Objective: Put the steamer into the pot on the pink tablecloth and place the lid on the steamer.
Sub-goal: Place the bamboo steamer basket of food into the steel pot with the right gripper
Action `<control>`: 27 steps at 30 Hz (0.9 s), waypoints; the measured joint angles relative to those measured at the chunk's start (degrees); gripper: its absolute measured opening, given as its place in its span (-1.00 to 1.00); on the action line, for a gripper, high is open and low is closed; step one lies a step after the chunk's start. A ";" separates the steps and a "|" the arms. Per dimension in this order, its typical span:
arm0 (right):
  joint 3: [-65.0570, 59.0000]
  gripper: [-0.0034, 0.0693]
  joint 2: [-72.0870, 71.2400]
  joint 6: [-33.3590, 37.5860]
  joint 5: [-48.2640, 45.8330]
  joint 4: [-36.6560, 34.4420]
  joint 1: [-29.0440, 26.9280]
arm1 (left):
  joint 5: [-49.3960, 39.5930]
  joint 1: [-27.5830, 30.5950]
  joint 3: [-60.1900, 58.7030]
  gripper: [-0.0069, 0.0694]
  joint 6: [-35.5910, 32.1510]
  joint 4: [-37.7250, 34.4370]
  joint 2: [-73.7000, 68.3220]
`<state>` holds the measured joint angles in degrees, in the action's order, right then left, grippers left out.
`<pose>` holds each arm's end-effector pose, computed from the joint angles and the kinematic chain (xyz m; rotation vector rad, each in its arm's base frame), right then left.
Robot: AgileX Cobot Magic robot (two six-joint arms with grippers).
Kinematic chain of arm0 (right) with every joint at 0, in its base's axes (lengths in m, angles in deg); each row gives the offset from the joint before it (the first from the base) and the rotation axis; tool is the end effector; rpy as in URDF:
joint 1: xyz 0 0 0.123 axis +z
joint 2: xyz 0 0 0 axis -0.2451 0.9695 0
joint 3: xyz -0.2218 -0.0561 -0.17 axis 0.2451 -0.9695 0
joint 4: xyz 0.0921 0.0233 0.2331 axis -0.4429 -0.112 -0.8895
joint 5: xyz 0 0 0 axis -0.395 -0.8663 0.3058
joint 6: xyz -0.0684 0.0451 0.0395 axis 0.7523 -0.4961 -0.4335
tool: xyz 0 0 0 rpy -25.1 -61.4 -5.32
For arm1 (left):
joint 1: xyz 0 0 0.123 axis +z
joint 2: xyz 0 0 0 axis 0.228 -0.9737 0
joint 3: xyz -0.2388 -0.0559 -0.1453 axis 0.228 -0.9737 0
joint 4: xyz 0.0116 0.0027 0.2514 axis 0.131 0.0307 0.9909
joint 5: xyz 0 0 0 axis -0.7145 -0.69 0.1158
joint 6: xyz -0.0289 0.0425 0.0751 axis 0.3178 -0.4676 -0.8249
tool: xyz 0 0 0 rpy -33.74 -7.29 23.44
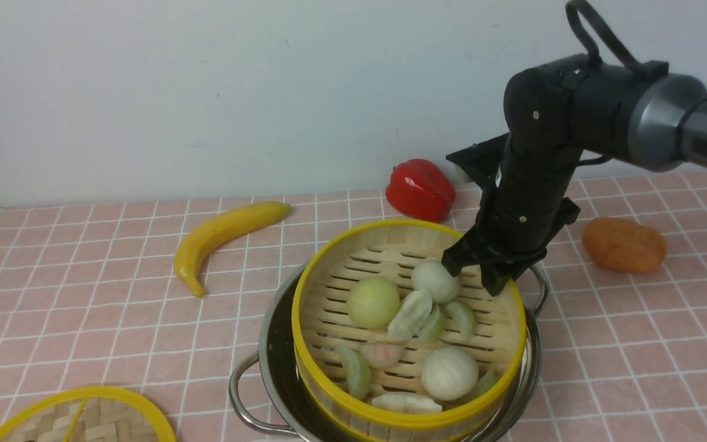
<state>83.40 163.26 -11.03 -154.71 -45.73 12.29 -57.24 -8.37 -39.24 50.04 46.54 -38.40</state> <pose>0.3731 0.1920 0.2085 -0.5719 3.0688 0.1079 0.0539 -0.0023 0.1811 0.0237 1.8206 0.0290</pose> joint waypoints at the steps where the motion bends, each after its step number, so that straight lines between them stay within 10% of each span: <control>1: 0.00 -0.76 0.76 0.08 0.00 -0.56 0.00 | 0.00 0.00 0.00 -0.18 0.00 0.00 0.00; 15: -0.18 -0.73 1.44 1.18 0.27 -0.04 0.00 | 0.00 0.00 0.00 -0.18 0.00 0.00 0.00; 27: 0.21 0.02 1.03 3.18 0.62 -1.66 0.00 | 0.00 0.00 0.00 -0.18 0.00 0.00 0.00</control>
<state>83.61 164.28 -7.85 -154.10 -47.39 12.29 -57.24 -8.37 -39.24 50.04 46.54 -38.40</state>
